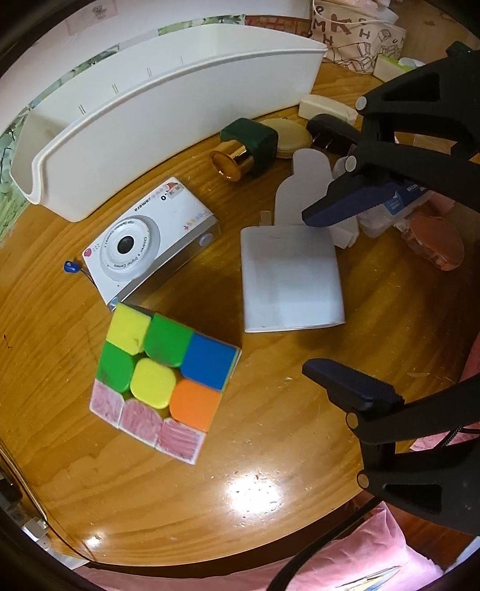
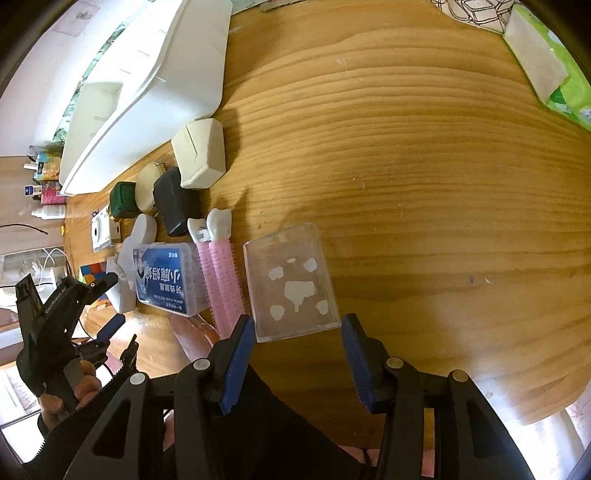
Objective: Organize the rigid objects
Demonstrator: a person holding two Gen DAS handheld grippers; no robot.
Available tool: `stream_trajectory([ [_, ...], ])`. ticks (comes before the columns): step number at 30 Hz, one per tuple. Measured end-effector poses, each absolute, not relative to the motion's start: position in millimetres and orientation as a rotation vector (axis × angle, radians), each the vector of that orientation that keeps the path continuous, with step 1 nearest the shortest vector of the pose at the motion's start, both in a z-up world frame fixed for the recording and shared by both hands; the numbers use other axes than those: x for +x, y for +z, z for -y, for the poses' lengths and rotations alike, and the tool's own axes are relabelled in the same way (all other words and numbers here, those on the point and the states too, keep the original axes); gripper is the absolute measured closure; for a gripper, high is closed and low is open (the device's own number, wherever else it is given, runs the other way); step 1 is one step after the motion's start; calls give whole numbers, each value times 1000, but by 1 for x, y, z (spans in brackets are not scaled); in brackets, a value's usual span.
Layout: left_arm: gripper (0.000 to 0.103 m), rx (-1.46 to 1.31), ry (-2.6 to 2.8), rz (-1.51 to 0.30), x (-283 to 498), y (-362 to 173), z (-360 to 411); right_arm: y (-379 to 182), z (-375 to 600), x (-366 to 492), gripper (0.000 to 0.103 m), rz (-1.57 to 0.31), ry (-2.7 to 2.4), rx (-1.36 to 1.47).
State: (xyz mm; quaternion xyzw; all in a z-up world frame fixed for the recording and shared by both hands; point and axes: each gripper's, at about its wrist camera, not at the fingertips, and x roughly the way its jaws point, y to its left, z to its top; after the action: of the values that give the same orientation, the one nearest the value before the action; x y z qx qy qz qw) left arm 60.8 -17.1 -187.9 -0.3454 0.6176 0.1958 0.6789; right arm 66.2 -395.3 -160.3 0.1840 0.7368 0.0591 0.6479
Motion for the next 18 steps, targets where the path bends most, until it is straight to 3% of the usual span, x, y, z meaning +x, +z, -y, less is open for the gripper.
stream_trajectory([
  [18,23,-803,444,-1432,89,-204,16,-167,392,66,54,-1698,125,436],
])
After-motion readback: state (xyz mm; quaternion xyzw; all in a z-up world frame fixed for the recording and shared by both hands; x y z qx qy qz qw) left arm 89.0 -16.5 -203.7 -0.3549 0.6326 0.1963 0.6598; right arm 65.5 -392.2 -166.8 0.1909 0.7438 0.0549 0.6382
